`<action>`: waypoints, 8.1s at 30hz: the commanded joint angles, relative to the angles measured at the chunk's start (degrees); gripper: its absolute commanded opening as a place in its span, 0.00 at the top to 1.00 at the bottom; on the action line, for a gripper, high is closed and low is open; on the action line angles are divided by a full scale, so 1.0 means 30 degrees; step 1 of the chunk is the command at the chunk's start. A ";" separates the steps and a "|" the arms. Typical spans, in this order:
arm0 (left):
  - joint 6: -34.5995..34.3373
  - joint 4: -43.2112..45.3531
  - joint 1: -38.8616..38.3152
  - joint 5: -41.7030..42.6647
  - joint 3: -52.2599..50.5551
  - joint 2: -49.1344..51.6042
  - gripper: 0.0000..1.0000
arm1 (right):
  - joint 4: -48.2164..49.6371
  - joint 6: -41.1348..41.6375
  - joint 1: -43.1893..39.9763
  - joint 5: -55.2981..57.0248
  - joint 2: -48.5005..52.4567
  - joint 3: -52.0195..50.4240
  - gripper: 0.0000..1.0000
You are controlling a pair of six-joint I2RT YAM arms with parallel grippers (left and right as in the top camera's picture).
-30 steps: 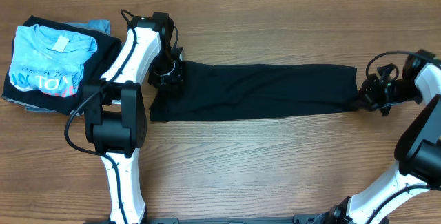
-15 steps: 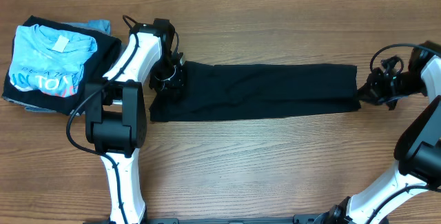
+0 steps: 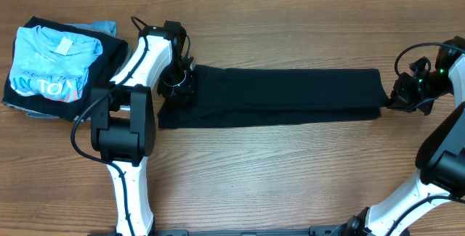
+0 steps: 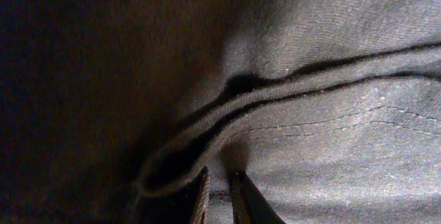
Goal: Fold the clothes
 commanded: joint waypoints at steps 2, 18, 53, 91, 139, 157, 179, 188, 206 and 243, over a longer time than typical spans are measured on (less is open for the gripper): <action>-0.0066 -0.0007 0.0022 -0.1188 -0.0423 -0.0117 0.84 | 0.1122 -0.0087 -0.0175 0.0991 0.0044 -0.1064 0.96; -0.0058 0.0131 0.0022 -0.1180 -0.0423 -0.0117 0.85 | 0.4080 -0.0007 0.0270 0.0998 0.0036 -0.2929 0.46; -0.0044 0.0066 0.0022 -0.1202 -0.0415 -0.0117 0.92 | 0.7941 0.0597 0.0896 -0.3563 0.1654 -0.3949 0.92; -0.1486 0.6586 -0.7402 0.9347 0.7060 0.4889 0.96 | 0.0342 -0.5654 0.5741 -0.3869 0.1158 0.4481 0.96; -0.0714 -0.4029 0.0852 0.7723 1.9788 0.6054 0.96 | 0.4816 -0.5858 1.6619 -0.2892 -0.1049 0.1785 0.91; -0.0386 -0.4583 0.0889 0.6754 1.9788 0.6054 0.96 | 0.7628 -0.5916 1.7107 -0.6258 0.1180 0.1093 0.42; 0.2514 -0.3446 -0.2106 0.7198 1.9285 0.6142 0.96 | 1.0717 -0.4983 1.5941 -0.8123 0.0984 -0.3672 0.96; 0.2535 -0.2805 -0.2135 0.7191 1.8127 0.6142 0.96 | 1.0644 -0.4991 1.5948 -1.3194 0.0984 -0.3708 0.96; 0.3242 -0.2310 -0.2477 0.6768 1.8098 0.6142 0.96 | 1.1351 -0.3971 1.3362 -1.4331 0.1005 -0.3366 0.96; 0.4830 -0.5479 -0.4393 0.3162 1.6721 0.5748 0.96 | 1.2764 -0.0393 1.0134 -1.1570 -0.2244 -0.4415 0.83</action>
